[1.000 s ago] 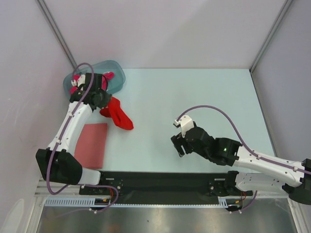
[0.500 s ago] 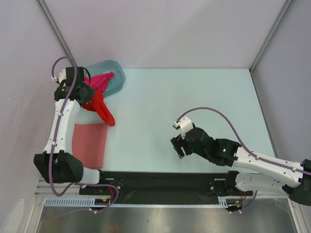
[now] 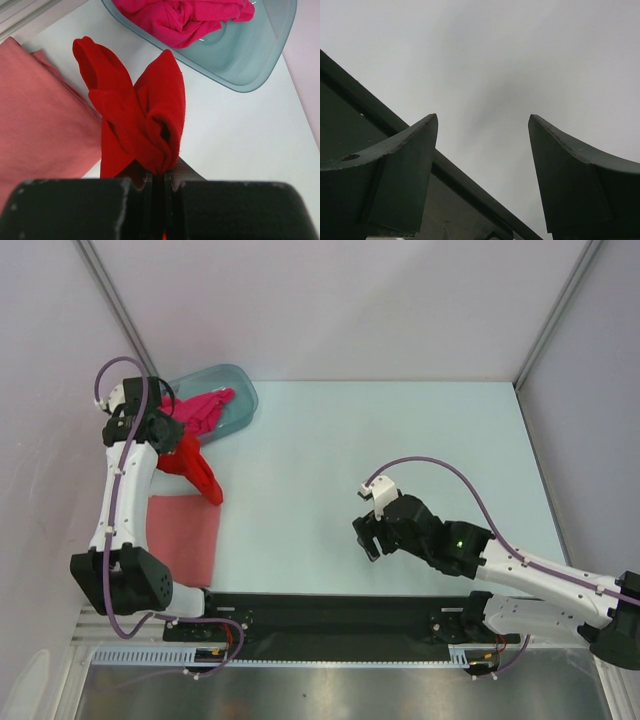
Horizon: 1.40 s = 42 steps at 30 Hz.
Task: Fold and stack the t-shirts
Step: Neatly place the folded tshirt to the corner
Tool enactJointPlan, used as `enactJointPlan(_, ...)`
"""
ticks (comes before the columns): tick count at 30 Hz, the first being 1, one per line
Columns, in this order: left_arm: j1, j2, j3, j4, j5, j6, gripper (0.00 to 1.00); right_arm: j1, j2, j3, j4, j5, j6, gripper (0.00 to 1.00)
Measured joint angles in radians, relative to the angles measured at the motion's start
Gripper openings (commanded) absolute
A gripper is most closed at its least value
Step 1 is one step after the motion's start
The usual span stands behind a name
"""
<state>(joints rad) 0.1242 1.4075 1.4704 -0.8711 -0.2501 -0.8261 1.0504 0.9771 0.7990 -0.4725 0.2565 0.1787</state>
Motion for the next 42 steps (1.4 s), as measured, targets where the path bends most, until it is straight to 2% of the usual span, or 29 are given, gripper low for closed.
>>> enactJointPlan(19,0.023,0.059,0.061,0.031,0.053,-0.012,0.00,-0.059,0.049,-0.001,0.045,-0.060,-0.018,0.78)
enactJointPlan(31,0.082,0.030,-0.107,0.086,0.053,0.005,0.00,-0.076,0.060,-0.001,0.045,-0.074,-0.018,0.78)
enactJointPlan(42,0.130,-0.050,-0.146,0.088,0.051,0.092,0.00,-0.079,0.081,-0.001,0.045,-0.090,-0.018,0.78)
